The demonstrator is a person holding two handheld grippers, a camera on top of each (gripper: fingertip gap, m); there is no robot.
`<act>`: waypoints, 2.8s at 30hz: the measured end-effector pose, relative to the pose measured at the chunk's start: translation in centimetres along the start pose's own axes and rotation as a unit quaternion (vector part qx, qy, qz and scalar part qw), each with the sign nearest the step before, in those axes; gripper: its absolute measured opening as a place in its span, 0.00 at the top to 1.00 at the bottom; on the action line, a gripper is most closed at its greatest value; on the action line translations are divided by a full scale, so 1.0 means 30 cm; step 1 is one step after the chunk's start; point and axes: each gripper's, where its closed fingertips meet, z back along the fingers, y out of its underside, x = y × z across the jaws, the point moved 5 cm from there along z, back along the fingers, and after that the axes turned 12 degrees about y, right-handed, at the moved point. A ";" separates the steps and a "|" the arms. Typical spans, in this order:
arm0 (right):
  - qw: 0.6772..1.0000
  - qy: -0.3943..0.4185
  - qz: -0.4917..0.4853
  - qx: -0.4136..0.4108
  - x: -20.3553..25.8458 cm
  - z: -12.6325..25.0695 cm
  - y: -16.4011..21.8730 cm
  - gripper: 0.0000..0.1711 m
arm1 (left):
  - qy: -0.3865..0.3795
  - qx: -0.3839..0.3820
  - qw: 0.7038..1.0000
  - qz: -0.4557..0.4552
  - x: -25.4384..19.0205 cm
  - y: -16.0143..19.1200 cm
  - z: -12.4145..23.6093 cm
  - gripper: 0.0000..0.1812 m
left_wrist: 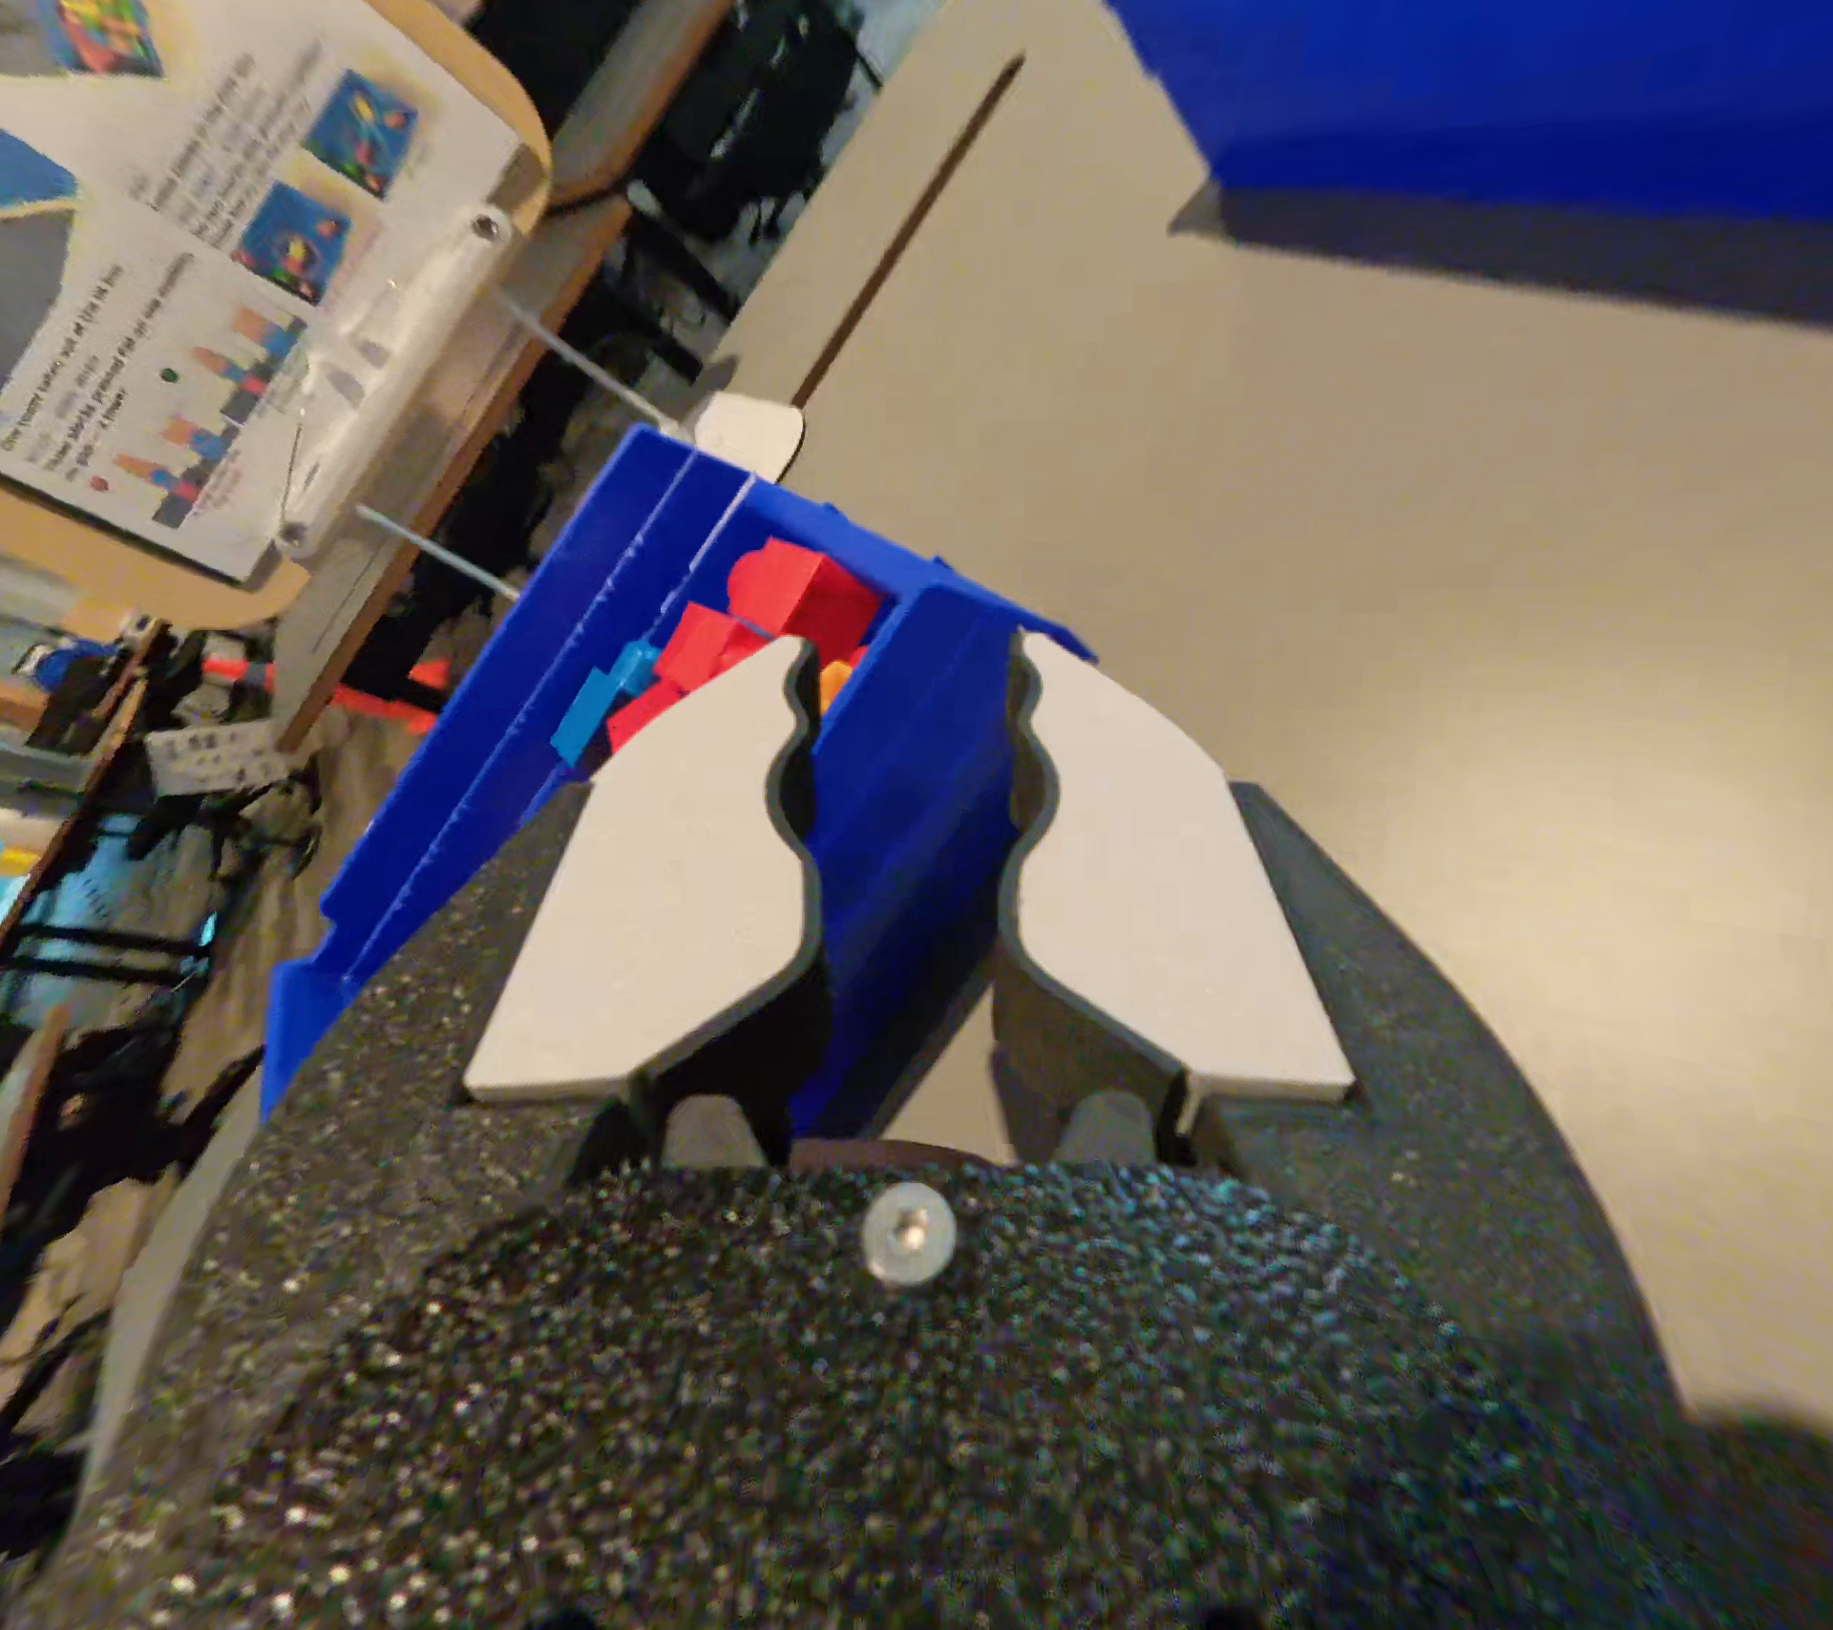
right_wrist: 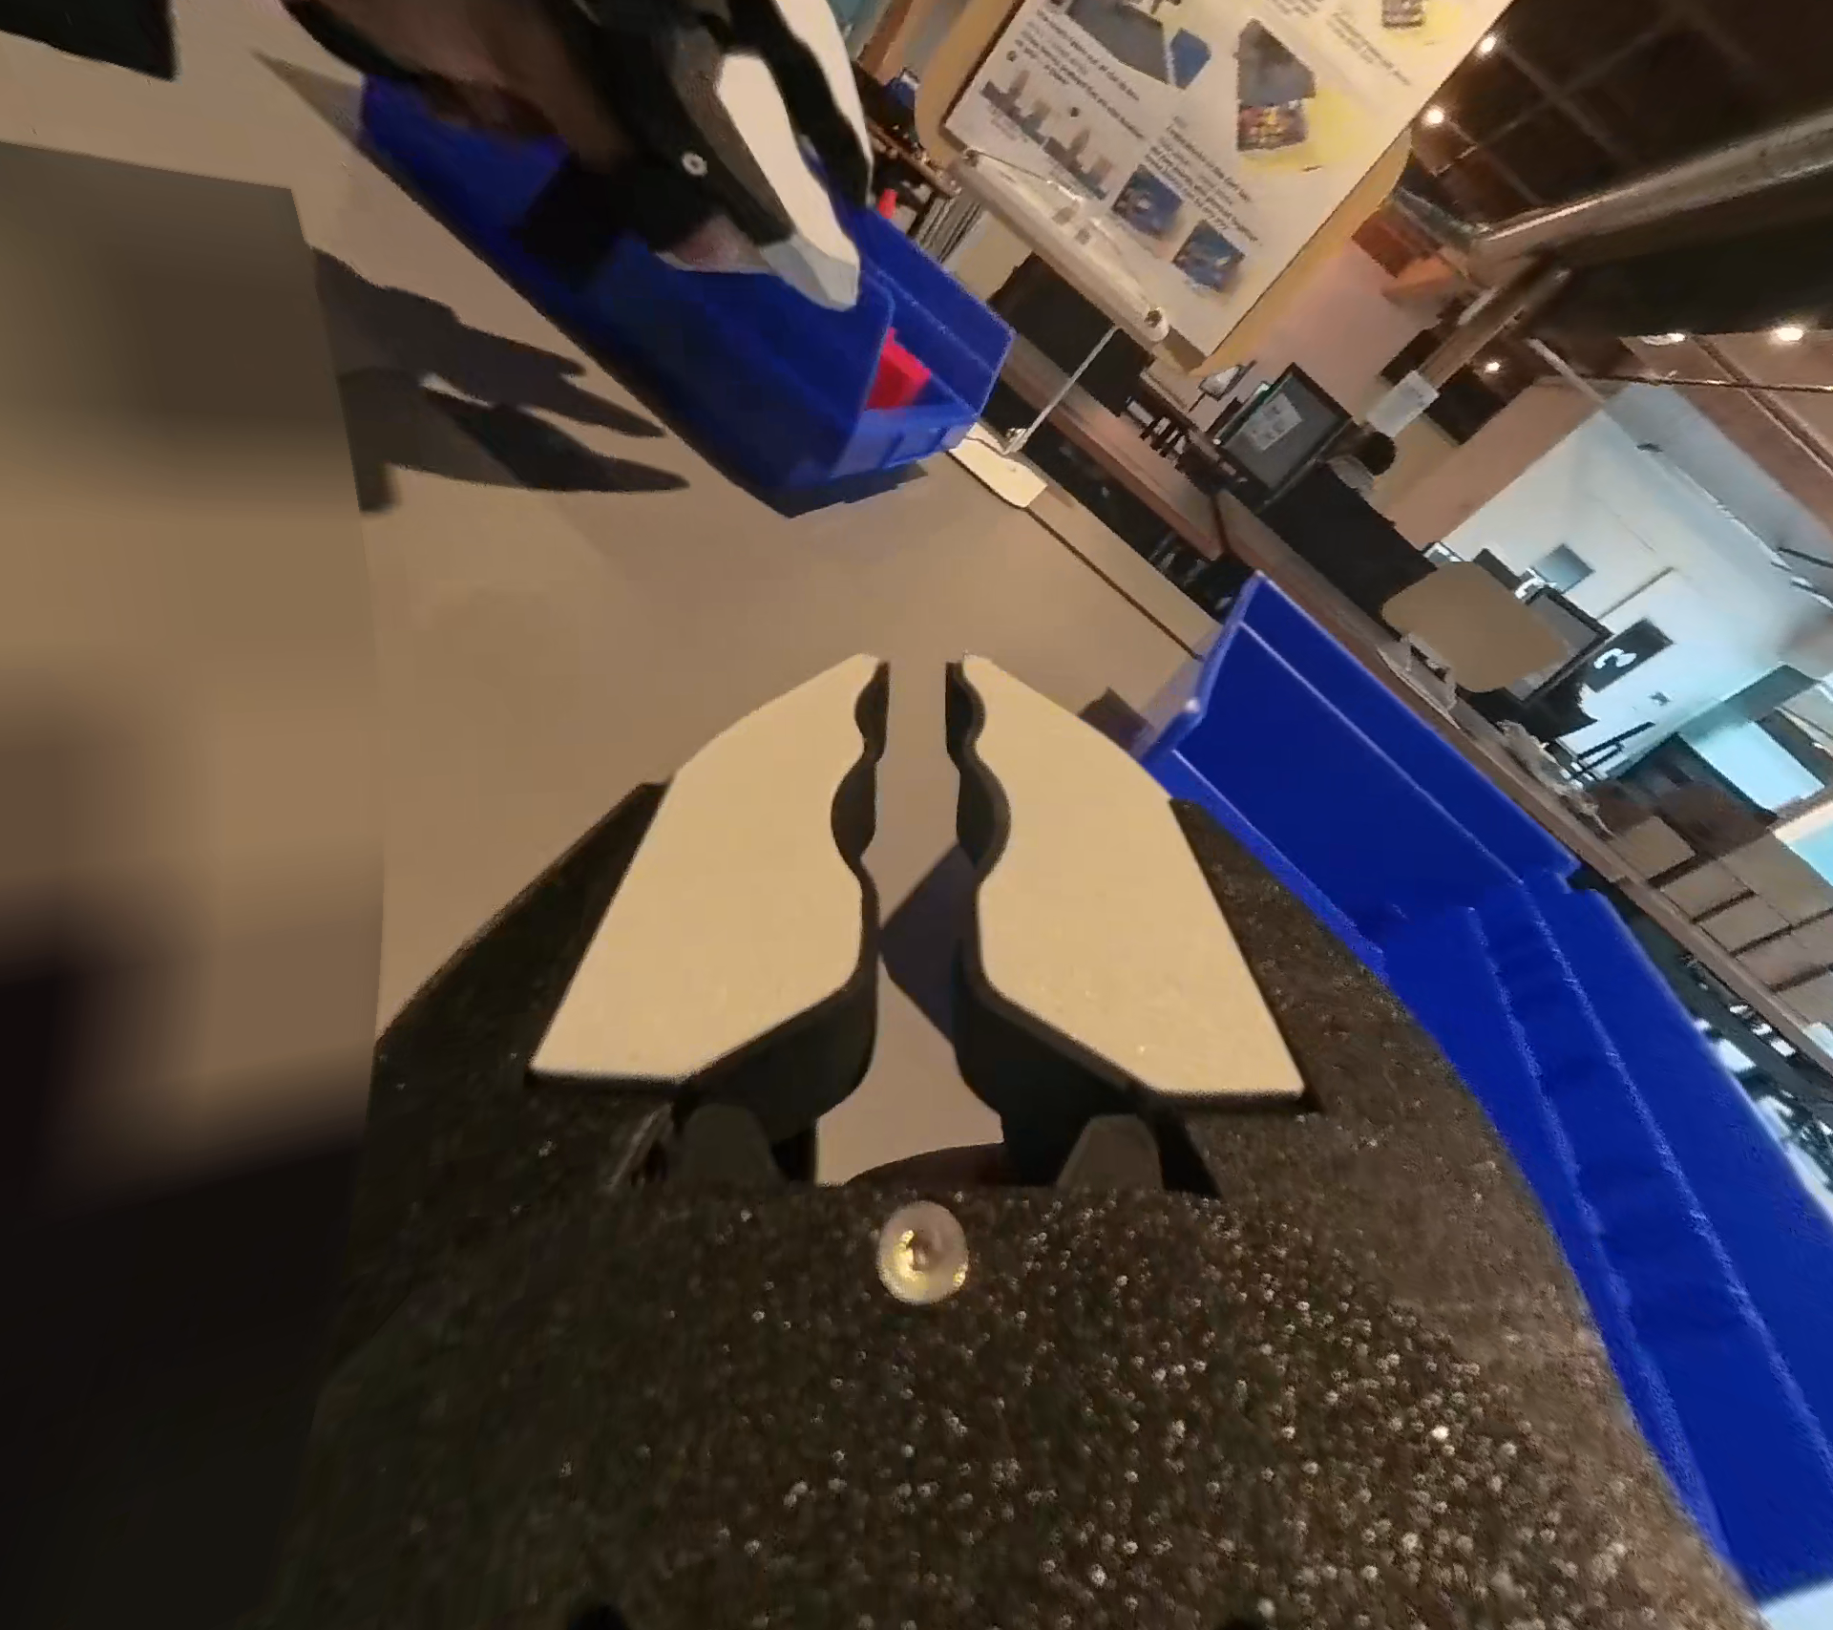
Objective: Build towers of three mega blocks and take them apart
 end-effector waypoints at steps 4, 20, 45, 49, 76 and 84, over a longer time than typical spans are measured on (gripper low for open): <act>1.000 -0.008 0.000 0.005 0.009 -0.008 0.015 0.94 | -0.014 0.057 0.998 -0.001 0.004 0.053 -0.043 0.77; 1.000 -0.001 0.005 0.006 0.011 -0.010 0.016 0.94 | -0.010 0.129 0.990 0.046 0.036 0.222 0.177 0.76; 1.000 -0.004 0.017 0.015 0.035 -0.026 0.012 0.94 | 0.084 -0.097 0.967 0.221 0.053 0.295 0.629 0.80; 1.000 -0.007 0.008 0.012 0.029 -0.022 0.013 0.94 | 0.064 -0.041 0.969 0.234 0.021 0.296 0.511 0.89; 1.000 -0.013 0.015 0.014 0.034 -0.023 0.016 0.94 | -0.142 0.062 0.928 0.337 0.241 0.721 0.706 0.89; 1.000 -0.015 0.011 0.011 0.031 -0.018 0.016 0.94 | -0.172 0.068 0.927 0.328 0.261 0.743 0.717 1.00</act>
